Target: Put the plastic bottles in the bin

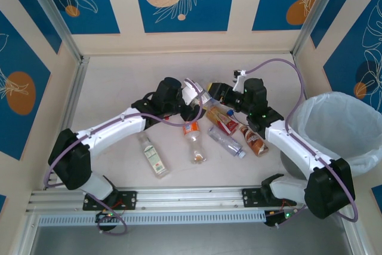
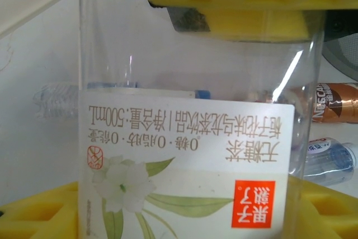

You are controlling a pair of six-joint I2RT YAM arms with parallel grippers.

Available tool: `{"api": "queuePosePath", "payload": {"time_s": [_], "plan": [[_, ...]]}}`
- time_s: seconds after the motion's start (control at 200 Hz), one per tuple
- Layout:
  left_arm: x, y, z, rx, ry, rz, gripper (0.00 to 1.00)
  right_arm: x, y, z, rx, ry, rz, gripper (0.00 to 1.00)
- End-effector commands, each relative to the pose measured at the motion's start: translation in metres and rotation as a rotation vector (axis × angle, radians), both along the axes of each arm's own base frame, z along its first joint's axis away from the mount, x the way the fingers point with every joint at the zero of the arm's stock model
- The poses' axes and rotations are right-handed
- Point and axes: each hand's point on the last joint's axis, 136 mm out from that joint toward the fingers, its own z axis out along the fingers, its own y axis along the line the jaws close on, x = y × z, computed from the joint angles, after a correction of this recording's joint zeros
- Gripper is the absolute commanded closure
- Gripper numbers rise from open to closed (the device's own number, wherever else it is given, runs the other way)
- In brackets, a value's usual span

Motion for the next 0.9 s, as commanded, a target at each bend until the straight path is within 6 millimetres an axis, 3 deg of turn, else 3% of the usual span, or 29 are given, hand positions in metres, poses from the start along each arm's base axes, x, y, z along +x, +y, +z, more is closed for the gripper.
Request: {"api": "queuePosePath", "payload": {"time_s": [0.0,0.14,0.23,0.28,0.4,0.585,0.75,0.895], "plan": [[-0.017,-0.009,0.020,-0.075,-0.024,-0.080,0.46,-0.005,-0.003,0.016,-0.046,-0.075,0.006,0.62],[-0.025,-0.007,0.036,-0.142,-0.046,-0.100,0.22,-0.010,-0.011,0.022,-0.099,-0.108,-0.010,0.68],[-0.029,0.000,0.047,-0.189,-0.071,-0.091,0.13,-0.012,-0.020,0.024,-0.149,-0.126,-0.036,0.69],[-0.030,0.006,0.055,-0.217,-0.089,-0.076,0.01,-0.013,-0.025,0.026,-0.180,-0.140,-0.049,0.70],[-0.026,0.023,0.071,-0.267,-0.140,0.001,0.01,-0.017,-0.037,0.038,-0.272,-0.189,-0.072,0.70],[-0.002,0.067,0.084,-0.323,-0.239,0.277,0.01,-0.028,-0.059,0.069,-0.426,-0.275,-0.110,0.70],[0.019,0.111,0.076,-0.319,-0.266,0.547,0.01,-0.046,-0.081,0.104,-0.535,-0.354,-0.143,0.70],[0.027,0.128,0.060,-0.292,-0.248,0.651,0.01,-0.066,-0.106,0.137,-0.630,-0.413,-0.207,0.70]]}}
